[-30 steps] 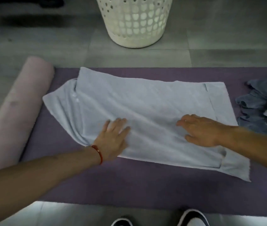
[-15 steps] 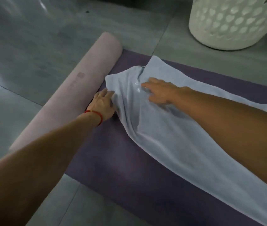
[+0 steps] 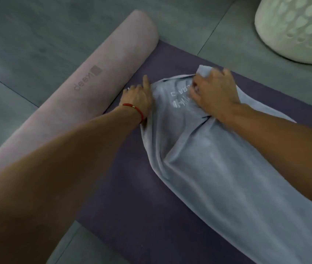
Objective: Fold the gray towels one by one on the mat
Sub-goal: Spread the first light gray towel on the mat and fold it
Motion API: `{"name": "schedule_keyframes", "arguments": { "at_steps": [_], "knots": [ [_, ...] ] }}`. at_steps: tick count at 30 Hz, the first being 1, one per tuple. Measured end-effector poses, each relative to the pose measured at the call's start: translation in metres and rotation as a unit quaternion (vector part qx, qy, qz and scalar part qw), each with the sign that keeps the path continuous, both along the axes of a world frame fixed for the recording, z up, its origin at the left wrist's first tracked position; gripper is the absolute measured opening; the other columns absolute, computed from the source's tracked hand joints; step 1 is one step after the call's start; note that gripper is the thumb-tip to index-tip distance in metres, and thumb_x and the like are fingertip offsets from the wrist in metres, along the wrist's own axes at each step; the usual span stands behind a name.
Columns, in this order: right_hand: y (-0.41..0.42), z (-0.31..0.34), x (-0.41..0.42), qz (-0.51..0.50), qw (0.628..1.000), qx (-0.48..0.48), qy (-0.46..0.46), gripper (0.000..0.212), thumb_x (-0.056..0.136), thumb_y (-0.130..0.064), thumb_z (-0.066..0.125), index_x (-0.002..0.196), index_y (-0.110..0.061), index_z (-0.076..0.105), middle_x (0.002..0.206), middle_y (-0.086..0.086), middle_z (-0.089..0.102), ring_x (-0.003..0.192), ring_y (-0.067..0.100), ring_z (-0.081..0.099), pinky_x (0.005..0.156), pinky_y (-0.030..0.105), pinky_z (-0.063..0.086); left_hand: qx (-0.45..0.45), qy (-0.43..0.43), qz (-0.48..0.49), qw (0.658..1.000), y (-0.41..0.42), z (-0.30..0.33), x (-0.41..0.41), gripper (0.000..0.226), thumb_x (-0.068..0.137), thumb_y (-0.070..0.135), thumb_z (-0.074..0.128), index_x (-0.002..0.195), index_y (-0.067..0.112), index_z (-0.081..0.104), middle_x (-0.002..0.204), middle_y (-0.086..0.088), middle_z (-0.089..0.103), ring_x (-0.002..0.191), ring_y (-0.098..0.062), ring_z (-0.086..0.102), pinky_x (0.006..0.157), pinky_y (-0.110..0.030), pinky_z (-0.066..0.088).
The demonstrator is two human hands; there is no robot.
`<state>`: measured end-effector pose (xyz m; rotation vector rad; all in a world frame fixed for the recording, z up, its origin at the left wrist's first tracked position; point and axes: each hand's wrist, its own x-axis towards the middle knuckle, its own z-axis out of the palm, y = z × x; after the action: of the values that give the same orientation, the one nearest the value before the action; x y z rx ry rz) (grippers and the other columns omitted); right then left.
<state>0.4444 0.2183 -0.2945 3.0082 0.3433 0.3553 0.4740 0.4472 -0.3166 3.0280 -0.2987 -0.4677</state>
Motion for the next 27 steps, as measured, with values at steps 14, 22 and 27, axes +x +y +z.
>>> {"name": "schedule_keyframes", "arguments": {
  "at_steps": [14, 22, 27],
  "knots": [
    [0.021, 0.034, 0.060, -0.217, 0.956, -0.026, 0.196, 0.021, 0.089, -0.034, 0.061, 0.101, -0.017, 0.061, 0.098, 0.013, 0.059, 0.106, 0.037, 0.059, 0.088, 0.043, 0.043, 0.056, -0.205, -0.027, 0.977, 0.043, 0.033, -0.044, 0.014, 0.096, 0.018, 0.044, 0.102, 0.011, 0.056, 0.101, -0.016, 0.068, 0.086, -0.041, 0.067, 0.070, -0.040, 0.035],
    [0.043, 0.033, 0.089, -0.083, 0.873, 0.453, 0.160, 0.053, 0.073, -0.013, 0.061, 0.125, -0.020, 0.063, 0.118, -0.005, 0.063, 0.109, 0.012, 0.060, 0.101, 0.031, 0.050, 0.096, -0.284, 0.072, 0.951, 0.158, 0.050, -0.043, 0.015, 0.094, 0.014, 0.052, 0.086, 0.001, 0.053, 0.071, -0.033, 0.059, 0.073, -0.046, 0.060, 0.065, -0.043, 0.034],
    [0.065, 0.003, 0.076, -0.101, 0.902, 0.272, 0.321, 0.080, 0.077, -0.037, 0.064, 0.151, -0.023, 0.037, 0.152, 0.007, 0.044, 0.138, 0.031, 0.044, 0.112, 0.049, 0.039, 0.083, -0.250, 0.070, 0.962, 0.173, 0.036, -0.058, 0.017, 0.101, 0.021, 0.047, 0.097, 0.006, 0.054, 0.080, -0.028, 0.064, 0.076, -0.046, 0.064, 0.060, -0.041, 0.036]
  ]
}}
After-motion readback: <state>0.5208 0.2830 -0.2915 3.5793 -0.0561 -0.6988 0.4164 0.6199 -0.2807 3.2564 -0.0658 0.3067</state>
